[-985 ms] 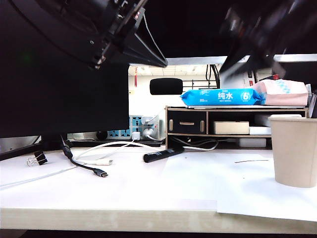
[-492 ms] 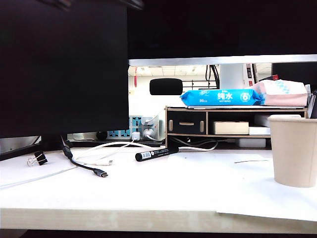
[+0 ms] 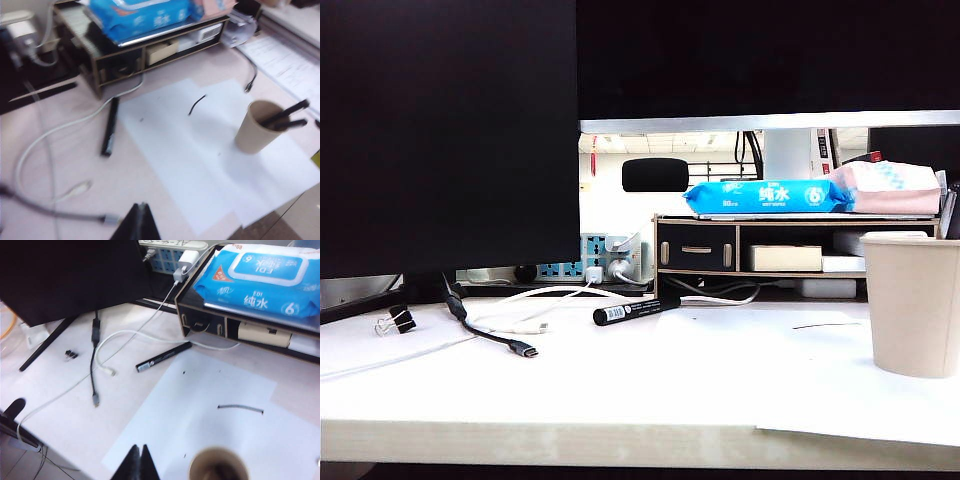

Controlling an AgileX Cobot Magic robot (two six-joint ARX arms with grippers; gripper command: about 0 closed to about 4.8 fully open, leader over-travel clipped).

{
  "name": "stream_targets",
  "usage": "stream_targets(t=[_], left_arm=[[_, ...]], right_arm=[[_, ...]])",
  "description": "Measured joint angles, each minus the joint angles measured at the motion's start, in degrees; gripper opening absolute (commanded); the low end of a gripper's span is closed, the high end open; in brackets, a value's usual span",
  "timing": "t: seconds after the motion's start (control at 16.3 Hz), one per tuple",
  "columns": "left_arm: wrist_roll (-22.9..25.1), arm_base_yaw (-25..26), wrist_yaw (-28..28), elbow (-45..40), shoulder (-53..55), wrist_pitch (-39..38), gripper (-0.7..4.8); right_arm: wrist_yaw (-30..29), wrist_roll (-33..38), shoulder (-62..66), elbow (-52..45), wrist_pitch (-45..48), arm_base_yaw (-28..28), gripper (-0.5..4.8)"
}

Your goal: Pick up the marker from the paper cup and put it on the table.

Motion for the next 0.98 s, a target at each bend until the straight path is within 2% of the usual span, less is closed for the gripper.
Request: stream_targets(t=[0.12, 0.31, 0.68, 0.86, 0.98], left_arm=[[0.0, 0.0, -1.6, 0.0, -2.6, -4.2, -0.05], [0.0, 0.0, -2.6, -1.4, -9.4, -8.4, -0.05], [-1.1, 0.0, -7.4, -7.5, -25.8, -6.9, -0.05], [-2.6, 0.0, -7.8, -11.8, -32.2, -6.2, -0.05], [-4.5, 0.0, -7.8, -16.8, -37.9, -3.2, -0.05]], right_arm=[[0.2, 0.0, -5.0, -4.2, -0.3, 0.0, -0.08], [5.2, 0.0, -14.8, -11.5, 0.2, 0.0, -0.08], [7.0, 2.6, -28.0, -15.3, 9.6, 0.0, -0.08], [6.9, 2.9, -30.4, -15.5, 9.8, 0.0, -0.08], [6.9, 2.9, -32.9, -16.9, 10.5, 0.0, -0.08]])
